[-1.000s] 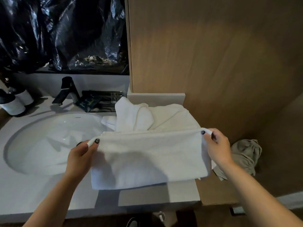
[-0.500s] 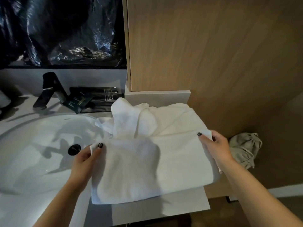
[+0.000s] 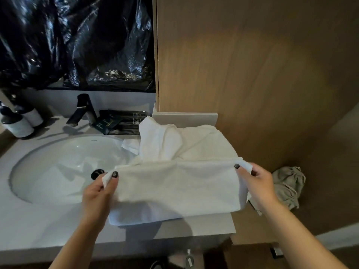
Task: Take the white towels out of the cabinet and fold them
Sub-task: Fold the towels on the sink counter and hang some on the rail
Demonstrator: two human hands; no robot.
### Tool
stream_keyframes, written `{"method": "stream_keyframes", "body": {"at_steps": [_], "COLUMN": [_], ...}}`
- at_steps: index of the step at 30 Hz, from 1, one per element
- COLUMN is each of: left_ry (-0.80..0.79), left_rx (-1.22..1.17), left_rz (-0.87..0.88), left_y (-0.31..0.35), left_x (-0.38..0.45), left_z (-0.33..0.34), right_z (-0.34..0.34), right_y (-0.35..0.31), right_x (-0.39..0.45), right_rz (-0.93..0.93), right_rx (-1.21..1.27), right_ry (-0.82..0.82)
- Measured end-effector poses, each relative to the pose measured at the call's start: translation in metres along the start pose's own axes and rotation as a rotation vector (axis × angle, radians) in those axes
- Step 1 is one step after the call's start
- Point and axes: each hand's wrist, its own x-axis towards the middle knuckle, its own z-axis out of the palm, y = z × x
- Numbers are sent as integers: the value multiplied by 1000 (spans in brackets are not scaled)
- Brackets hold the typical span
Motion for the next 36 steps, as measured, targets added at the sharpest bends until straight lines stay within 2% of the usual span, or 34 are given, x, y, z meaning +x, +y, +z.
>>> {"method": "stream_keyframes", "body": {"at_steps": [2, 6, 11, 19, 27, 32, 36], "left_ry": [11, 49, 182, 224, 153, 88, 6], "left_rx": [-20, -58, -133, 4, 80, 28, 129], "left_rz": [15, -66, -218, -221, -259, -198, -237], "left_y": [6, 10, 1, -15, -42, -57, -76], "left_x": [-24, -72, -113, -130, -66, -4, 43], "left_z": [-9, -35, -68, -87, -91, -105, -107], "right_z": [-10, -22, -24, -10, 40, 78, 101], "right_y": [2, 9, 22, 38, 40, 29, 31], "right_x": [-16, -52, -93, -128, -116, -97, -85], "right_rz": [-22, -88, -37, 31, 27, 17, 44], "right_rx": [-10, -19, -50, -19, -35, -105, -178], "right_ry": [-6, -80, -154, -198, -125, -71, -23]}}
